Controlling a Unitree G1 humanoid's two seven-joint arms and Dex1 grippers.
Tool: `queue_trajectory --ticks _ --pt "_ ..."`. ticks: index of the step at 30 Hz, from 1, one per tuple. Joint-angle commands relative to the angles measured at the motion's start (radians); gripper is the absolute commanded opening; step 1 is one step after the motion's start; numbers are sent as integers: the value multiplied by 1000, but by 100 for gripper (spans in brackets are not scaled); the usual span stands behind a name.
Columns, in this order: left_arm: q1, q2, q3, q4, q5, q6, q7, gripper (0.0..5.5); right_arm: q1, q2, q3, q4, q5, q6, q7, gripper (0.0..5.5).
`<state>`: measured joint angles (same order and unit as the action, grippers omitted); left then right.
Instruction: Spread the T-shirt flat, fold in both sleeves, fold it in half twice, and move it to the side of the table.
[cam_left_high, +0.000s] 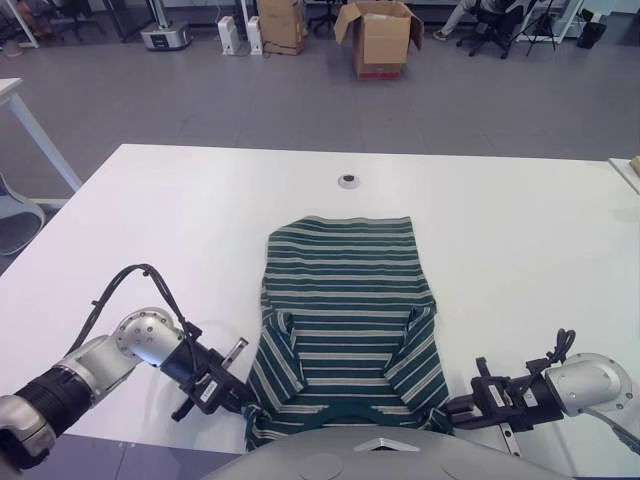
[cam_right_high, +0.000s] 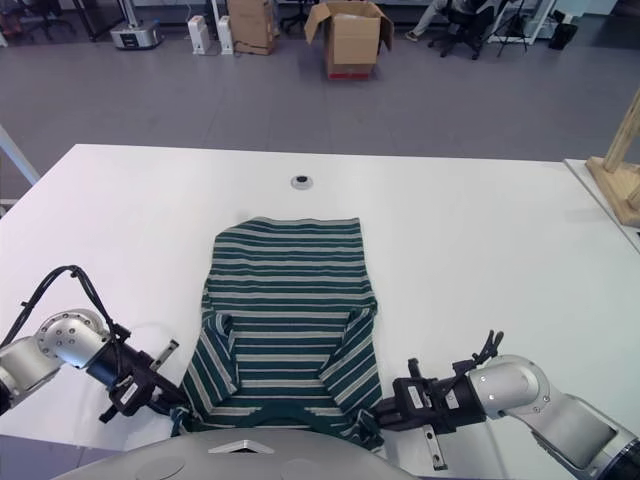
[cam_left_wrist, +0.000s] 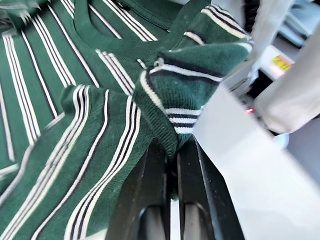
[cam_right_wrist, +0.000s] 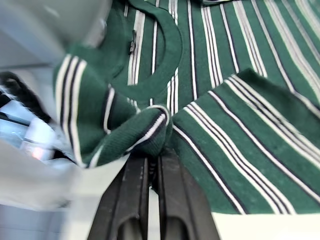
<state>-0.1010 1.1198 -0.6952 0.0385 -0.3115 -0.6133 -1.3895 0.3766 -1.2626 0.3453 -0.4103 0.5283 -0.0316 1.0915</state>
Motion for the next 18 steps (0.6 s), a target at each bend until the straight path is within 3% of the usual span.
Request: queue_trajectory --ticks 1,3,5,9,11,14,18 --pt "52 116 91 -196 -198 323 -38 0 1 -120 -126 -95 307 290 106 4" --pt "12 151 154 -285 -417 634 -43 0 -84 -117 -193 -53 460 442 145 4" --pt "-71 107 215 -272 -564 852 -35 0 -210 -72 -225 25 543 560 149 4" --pt "-320 -110 301 4 -639 1124 6 0 -642 158 -155 334 500 763 113 4" --pt "-414 -223 299 220 -553 1164 1 0 -808 274 -97 518 388 800 123 4" --pt "-561 -404 285 629 -351 1058 33 0 -1019 461 -22 894 177 742 112 4" --pt "-718 -623 389 1040 -215 882 210 0 -1178 654 -43 1320 -18 591 19 4"
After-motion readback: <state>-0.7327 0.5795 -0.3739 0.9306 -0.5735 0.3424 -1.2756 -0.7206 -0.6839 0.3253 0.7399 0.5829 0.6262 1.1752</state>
